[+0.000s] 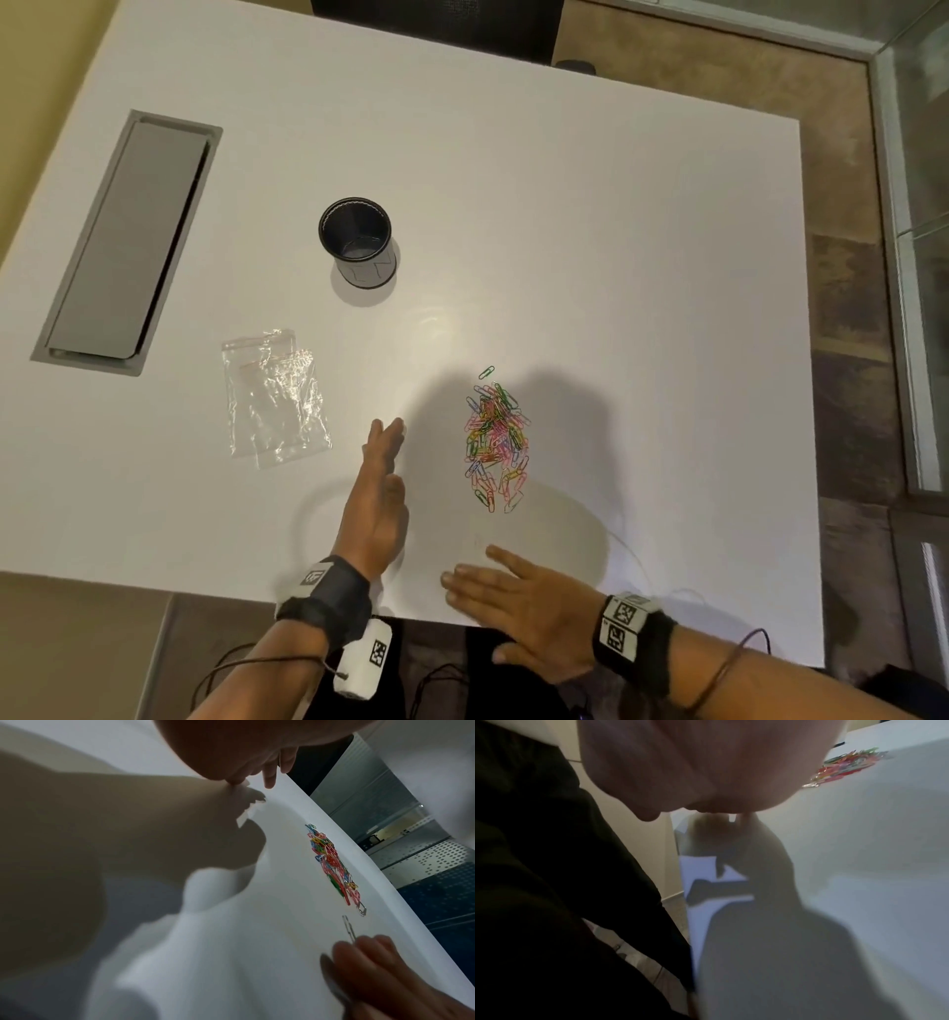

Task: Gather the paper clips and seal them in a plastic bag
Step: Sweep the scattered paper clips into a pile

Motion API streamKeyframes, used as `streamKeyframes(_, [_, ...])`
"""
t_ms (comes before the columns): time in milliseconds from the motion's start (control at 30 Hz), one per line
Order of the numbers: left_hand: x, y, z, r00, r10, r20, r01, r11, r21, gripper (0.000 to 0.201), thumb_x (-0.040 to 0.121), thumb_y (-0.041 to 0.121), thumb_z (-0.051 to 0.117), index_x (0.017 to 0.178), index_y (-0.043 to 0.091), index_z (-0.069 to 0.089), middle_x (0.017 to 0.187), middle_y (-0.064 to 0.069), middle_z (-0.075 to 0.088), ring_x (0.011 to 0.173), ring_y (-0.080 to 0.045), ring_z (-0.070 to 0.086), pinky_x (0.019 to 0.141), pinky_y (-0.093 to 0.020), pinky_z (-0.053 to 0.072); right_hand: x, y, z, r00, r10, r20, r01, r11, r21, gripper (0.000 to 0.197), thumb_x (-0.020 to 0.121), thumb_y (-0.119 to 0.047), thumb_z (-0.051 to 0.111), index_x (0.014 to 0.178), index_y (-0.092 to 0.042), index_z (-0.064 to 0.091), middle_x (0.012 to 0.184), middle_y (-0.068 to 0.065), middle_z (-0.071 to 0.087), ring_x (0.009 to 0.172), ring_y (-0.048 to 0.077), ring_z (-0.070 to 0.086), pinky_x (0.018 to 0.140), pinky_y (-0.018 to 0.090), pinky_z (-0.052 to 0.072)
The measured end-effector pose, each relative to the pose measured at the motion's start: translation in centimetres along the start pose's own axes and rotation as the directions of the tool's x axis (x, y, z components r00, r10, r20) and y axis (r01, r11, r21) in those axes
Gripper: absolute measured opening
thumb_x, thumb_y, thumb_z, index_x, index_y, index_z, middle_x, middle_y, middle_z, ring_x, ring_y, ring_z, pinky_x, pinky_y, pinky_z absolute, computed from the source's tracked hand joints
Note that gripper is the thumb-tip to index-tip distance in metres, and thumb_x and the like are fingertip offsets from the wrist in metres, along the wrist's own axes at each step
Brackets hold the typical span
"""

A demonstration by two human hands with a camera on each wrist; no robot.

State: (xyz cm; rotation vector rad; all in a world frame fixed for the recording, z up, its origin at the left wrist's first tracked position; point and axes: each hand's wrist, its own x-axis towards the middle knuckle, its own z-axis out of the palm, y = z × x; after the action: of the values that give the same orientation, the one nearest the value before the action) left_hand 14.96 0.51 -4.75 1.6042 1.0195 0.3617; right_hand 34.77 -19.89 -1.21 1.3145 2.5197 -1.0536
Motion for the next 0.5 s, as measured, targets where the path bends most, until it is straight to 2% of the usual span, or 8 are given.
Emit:
streamKeyframes(33, [-0.2,-0.1,0.1,1.0,0.002,-0.001,-0.002,1.0,0.0,0.077,0.1,0.082,0.019,0.167,0.043,0.025,0.181,0.016,0.013,0.168,-0.027,0.02,0.132,-0.065,0.024,0.0,0.4,0.1,1.0,0.001,0.005,-0.001,1.0,-0.027,0.077,0.114,-0.049,0.034,0.17,-0.014,-0.004,0.18,0.004,-0.008,0.165,0.017,-0.013,0.133,0.053,0.004])
streamKeyframes(133, [-0.6,-0.1,0.5,1.0,0.001,-0.005,-0.001,1.0,-0.014,0.077,0.102,0.08,0.021,0.167,0.04,0.026,0.182,0.008,0.014,0.167,-0.028,0.025,0.131,-0.066,0.025,0.5,2.1,-0.7,1.0,0.024,-0.006,-0.025,0.995,-0.098,0.076,0.114,-0.051,0.03,0.17,-0.014,-0.006,0.179,0.003,-0.011,0.165,0.018,-0.014,0.133,0.05,0.004])
streamKeyframes(267, [-0.8,-0.3,0.5,1.0,0.013,0.004,-0.013,1.0,-0.004,0.075,0.105,0.074,0.024,0.168,0.035,0.027,0.181,0.013,0.015,0.166,-0.029,0.026,0.131,-0.066,0.024,1.2,5.1,-2.8,0.997,0.073,-0.032,-0.077,0.984,-0.159,0.077,0.114,-0.052,0.029,0.17,-0.012,-0.005,0.179,0.006,-0.011,0.165,0.022,-0.014,0.134,0.051,0.007])
streamKeyframes(367, [-0.6,0.1,0.4,1.0,0.006,-0.001,-0.006,1.0,0.008,0.08,0.104,0.076,0.025,0.168,0.029,0.03,0.182,0.004,0.014,0.165,-0.025,0.029,0.132,-0.062,0.024,1.5,7.3,-4.1,0.994,0.09,-0.06,-0.099,0.98,-0.175,0.076,0.114,-0.051,0.029,0.17,-0.012,-0.004,0.179,0.006,-0.01,0.166,0.022,-0.013,0.134,0.052,0.007])
streamKeyframes(433, [-0.4,0.4,0.3,1.0,0.009,-0.002,-0.009,1.0,0.02,0.08,0.105,0.074,0.025,0.168,0.027,0.031,0.182,0.002,0.014,0.166,-0.021,0.025,0.134,-0.061,0.023,1.6,8.6,-4.8,0.992,0.103,-0.077,-0.116,0.977,-0.181,0.075,0.114,-0.051,0.028,0.17,-0.013,-0.004,0.179,0.006,-0.01,0.166,0.022,-0.012,0.134,0.052,0.008])
streamKeyframes(500, [0.0,0.5,0.2,1.0,0.008,0.006,-0.008,0.999,0.033,0.072,0.108,0.064,0.027,0.168,0.025,0.031,0.182,0.0,0.014,0.168,-0.017,0.018,0.134,-0.061,0.02,1.7,9.3,-5.3,0.986,0.126,-0.11,-0.145,0.97,-0.194,0.075,0.114,-0.051,0.028,0.17,-0.012,-0.002,0.179,0.007,-0.01,0.166,0.023,-0.012,0.134,0.053,0.008])
